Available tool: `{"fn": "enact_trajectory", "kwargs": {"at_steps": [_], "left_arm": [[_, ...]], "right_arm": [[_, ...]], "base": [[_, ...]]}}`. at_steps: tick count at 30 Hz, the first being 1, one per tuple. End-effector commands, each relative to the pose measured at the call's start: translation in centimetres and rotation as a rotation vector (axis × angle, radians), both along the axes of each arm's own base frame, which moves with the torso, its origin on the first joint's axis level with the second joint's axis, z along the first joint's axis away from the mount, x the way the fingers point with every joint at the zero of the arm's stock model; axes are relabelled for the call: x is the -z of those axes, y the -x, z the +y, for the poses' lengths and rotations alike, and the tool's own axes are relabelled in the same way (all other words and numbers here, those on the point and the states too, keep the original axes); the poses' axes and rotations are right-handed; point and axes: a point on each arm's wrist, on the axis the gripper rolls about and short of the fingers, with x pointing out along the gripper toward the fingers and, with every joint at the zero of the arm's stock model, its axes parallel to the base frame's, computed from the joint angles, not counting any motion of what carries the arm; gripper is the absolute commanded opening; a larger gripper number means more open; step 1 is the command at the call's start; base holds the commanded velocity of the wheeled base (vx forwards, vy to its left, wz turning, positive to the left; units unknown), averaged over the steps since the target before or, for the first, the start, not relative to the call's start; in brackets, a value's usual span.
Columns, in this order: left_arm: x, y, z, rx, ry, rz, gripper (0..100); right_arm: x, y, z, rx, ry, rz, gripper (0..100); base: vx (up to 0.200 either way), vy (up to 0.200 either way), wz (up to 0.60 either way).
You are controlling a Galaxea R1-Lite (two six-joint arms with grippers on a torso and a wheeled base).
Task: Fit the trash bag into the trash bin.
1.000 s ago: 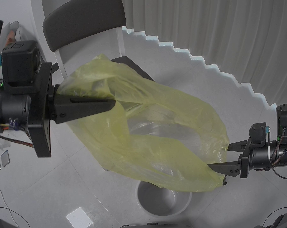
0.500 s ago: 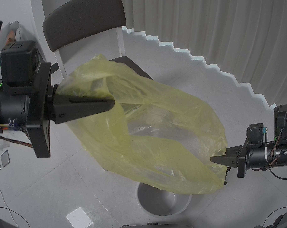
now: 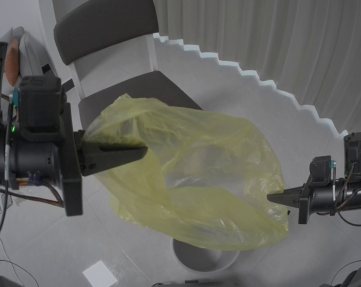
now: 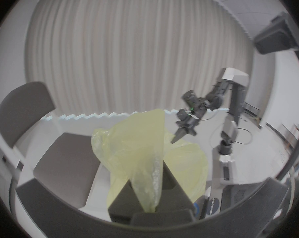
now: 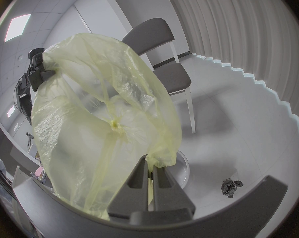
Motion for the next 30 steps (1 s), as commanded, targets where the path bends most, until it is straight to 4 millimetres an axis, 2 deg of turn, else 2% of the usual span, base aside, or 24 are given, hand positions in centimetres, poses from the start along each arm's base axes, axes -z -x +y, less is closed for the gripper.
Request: {"fn": "enact_trajectory", "kwargs": {"at_steps": [1, 5, 8, 13, 17, 24, 29, 30], "left_arm": [[2.4, 0.4, -0.9, -0.250, 0.138, 0.118, 0], [3.9, 0.0, -0.7, -0.317, 0.259, 0.173, 0], [5.4, 0.1, -0.6, -0.317, 0.284, 0.195, 0], [7.9, 0.6, -0.4, -0.248, 0.286, 0.218, 0], [8.3, 0.6, -0.3, -0.215, 0.317, 0.208, 0], [8.2, 0.1, -0.7, -0.211, 0.355, 0.197, 0], [8.9, -1.1, -1.4, -0.258, 0.371, 0.277, 0], [9.2, -2.0, -1.6, -0.288, 0.393, 0.304, 0]], "right_arm": [[0.1, -0.1, 0.0, 0.019, 0.016, 0.002, 0], [0.6, -0.7, 0.3, 0.025, 0.031, 0.022, 0], [1.0, -1.2, 0.5, 0.025, 0.042, 0.036, 0], [1.0, -1.6, 0.7, 0.025, 0.044, 0.036, 0], [0.7, -1.5, 0.6, 0.024, 0.038, 0.025, 0], [0.9, -1.6, 0.7, 0.024, 0.043, 0.035, 0], [1.0, -2.6, 0.9, 0.035, 0.044, 0.038, 0], [1.0, -3.1, 0.9, 0.041, 0.045, 0.041, 0]], "base": [[0.000, 0.000, 0.00], [0.000, 0.000, 0.00], [0.000, 0.000, 0.00], [-0.200, 0.000, 0.00], [-0.200, 0.000, 0.00], [0.000, 0.000, 0.00], [0.000, 0.000, 0.00], [0.000, 0.000, 0.00]]}}
